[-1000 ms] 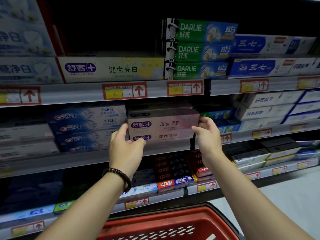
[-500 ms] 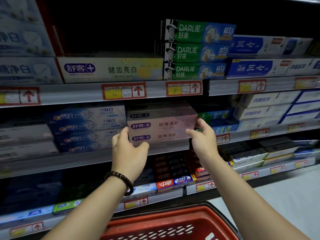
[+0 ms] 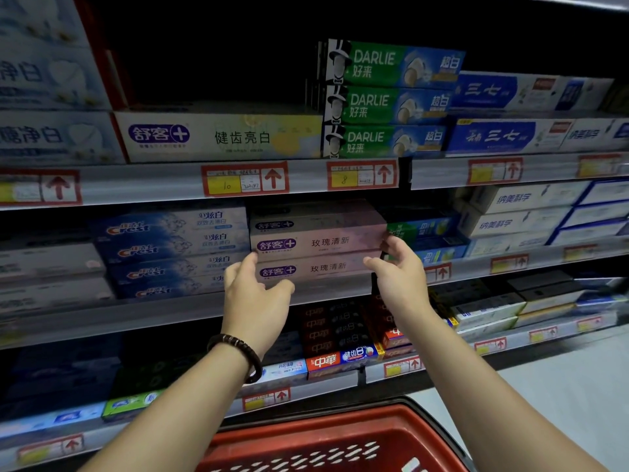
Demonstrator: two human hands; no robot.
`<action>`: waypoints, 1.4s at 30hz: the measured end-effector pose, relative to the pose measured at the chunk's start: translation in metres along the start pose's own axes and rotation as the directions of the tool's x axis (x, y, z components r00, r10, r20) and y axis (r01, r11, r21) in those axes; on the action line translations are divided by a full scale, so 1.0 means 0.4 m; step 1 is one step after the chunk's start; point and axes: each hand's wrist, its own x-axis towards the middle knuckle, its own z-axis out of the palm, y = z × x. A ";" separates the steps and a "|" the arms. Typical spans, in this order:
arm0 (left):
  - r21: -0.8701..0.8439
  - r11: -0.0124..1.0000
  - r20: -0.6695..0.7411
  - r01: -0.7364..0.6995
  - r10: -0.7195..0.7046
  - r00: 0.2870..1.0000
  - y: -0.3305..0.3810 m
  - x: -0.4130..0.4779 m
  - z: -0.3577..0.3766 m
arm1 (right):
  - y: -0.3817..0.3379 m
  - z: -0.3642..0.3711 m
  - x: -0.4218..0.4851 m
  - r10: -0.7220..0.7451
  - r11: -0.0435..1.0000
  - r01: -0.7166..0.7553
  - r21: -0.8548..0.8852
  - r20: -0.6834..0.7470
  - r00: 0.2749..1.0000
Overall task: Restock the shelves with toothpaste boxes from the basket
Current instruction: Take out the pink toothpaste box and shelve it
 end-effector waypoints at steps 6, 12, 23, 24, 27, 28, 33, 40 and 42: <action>-0.048 0.999 0.015 0.020 -0.019 1.000 0.001 -0.003 0.005 | -0.005 0.002 -0.004 -0.002 1.000 0.002 -0.001 0.003 1.000; -0.078 0.997 0.032 0.025 -0.023 0.999 0.012 -0.010 -0.003 | -0.012 0.001 -0.010 0.022 1.000 -0.022 -0.021 0.012 1.000; -0.129 0.990 0.006 0.052 -0.051 0.999 0.005 0.002 -0.026 | -0.018 -0.013 -0.032 -0.011 0.992 0.011 -0.124 0.007 1.000; -0.131 0.990 0.005 0.053 -0.053 0.999 0.005 0.002 -0.028 | -0.018 -0.015 -0.034 -0.009 0.992 0.009 -0.128 -0.002 1.000; -0.128 0.990 0.012 0.056 -0.055 0.998 0.011 -0.006 -0.031 | -0.027 -0.023 -0.045 0.024 0.998 -0.025 -0.055 -0.021 0.999; -0.123 0.990 0.017 0.063 -0.061 0.998 0.012 -0.009 -0.033 | -0.032 -0.026 -0.051 0.045 0.999 -0.045 0.006 -0.025 0.999; -0.053 0.994 0.079 0.090 -0.086 0.993 0.020 -0.034 -0.050 | -0.048 -0.036 -0.086 0.089 0.984 -0.090 0.152 0.009 0.996; -0.040 0.994 0.086 0.106 -0.102 0.991 0.049 -0.074 -0.083 | -0.105 -0.044 -0.127 0.084 0.988 -0.090 0.124 0.052 0.995; -0.047 0.994 0.090 0.098 -0.093 0.992 0.064 -0.087 -0.090 | -0.120 -0.050 -0.146 0.071 0.990 -0.078 0.118 0.063 0.995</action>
